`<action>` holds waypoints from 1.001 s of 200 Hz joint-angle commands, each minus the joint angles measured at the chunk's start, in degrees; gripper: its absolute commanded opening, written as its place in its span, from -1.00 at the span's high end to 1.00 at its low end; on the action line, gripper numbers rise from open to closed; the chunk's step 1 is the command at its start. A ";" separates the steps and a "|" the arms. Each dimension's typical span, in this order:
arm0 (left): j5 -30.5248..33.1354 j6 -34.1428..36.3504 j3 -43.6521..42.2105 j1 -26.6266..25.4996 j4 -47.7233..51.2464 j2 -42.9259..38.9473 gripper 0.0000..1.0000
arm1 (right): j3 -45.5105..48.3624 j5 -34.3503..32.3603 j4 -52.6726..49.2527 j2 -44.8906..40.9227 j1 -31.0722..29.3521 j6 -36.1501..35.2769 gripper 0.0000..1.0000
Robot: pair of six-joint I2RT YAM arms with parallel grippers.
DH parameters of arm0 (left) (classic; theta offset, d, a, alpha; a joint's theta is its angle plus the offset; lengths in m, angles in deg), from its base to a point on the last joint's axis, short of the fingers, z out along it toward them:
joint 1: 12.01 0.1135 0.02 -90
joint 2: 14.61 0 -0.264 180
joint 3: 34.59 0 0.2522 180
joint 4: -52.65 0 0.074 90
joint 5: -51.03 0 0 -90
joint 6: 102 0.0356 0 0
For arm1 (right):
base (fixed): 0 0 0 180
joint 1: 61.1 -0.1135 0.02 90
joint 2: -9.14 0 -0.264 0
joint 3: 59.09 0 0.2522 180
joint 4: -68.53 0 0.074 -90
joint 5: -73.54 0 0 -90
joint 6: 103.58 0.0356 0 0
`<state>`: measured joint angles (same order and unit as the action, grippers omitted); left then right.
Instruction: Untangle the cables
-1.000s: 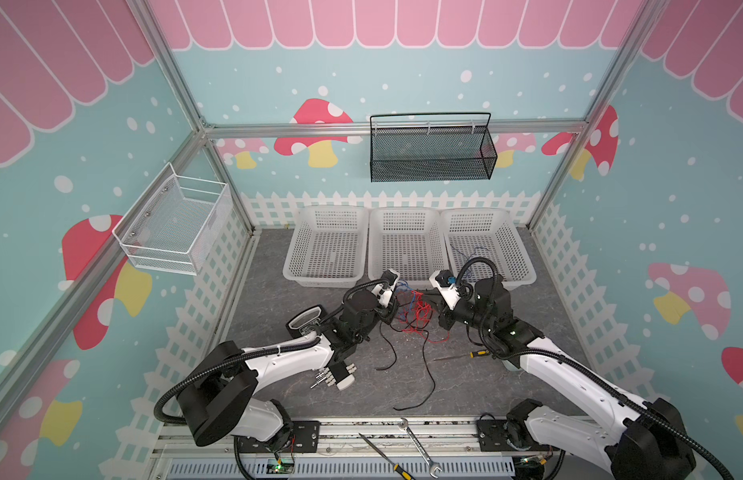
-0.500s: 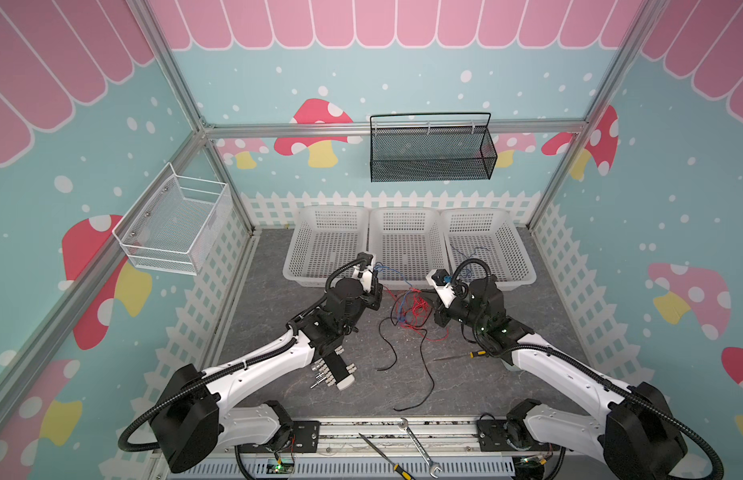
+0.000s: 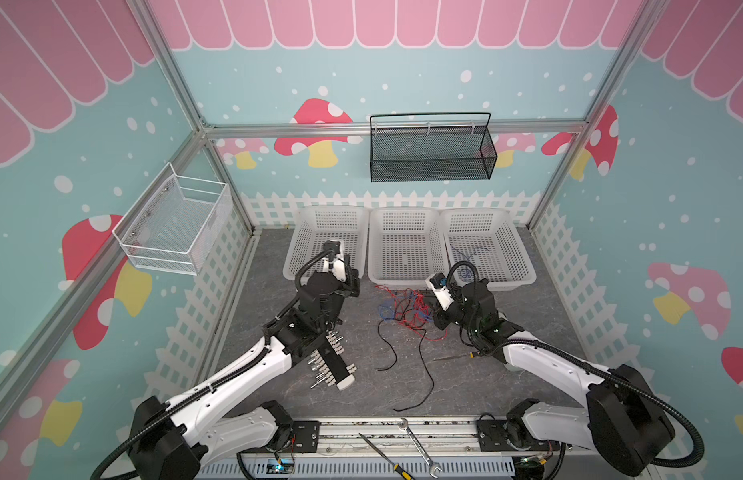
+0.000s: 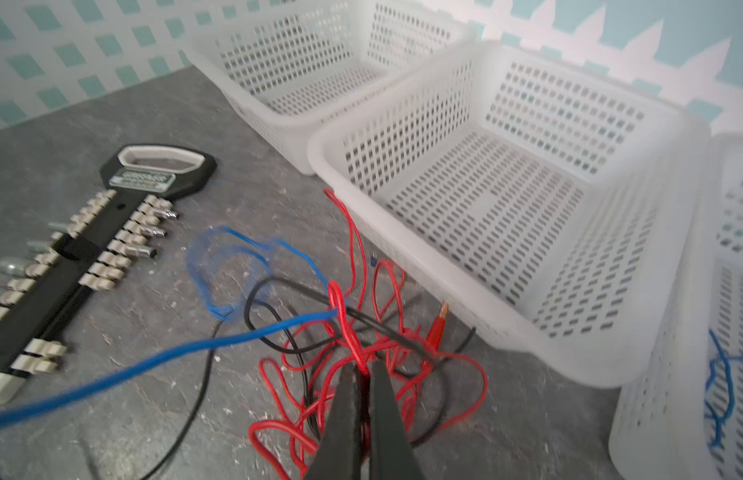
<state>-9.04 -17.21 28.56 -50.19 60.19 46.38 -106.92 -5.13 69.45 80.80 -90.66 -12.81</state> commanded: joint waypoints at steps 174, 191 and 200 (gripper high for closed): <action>-29.99 14.57 -16.18 1.74 -16.97 5.23 -0.17 | -2.49 17.83 -0.08 -2.84 0.03 -4.89 1.00; -32.69 16.30 -15.34 1.73 -16.92 7.02 -0.20 | -2.80 18.11 -0.27 -2.95 0.08 -5.15 1.00; -33.59 17.12 -15.19 1.63 -17.35 7.76 -0.21 | -3.02 18.11 -0.37 -2.98 0.06 -5.32 1.00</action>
<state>-35.83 -4.88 13.17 -48.66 46.20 52.42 -107.77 10.65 69.21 78.90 -90.66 -16.06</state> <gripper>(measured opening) 0.600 0.054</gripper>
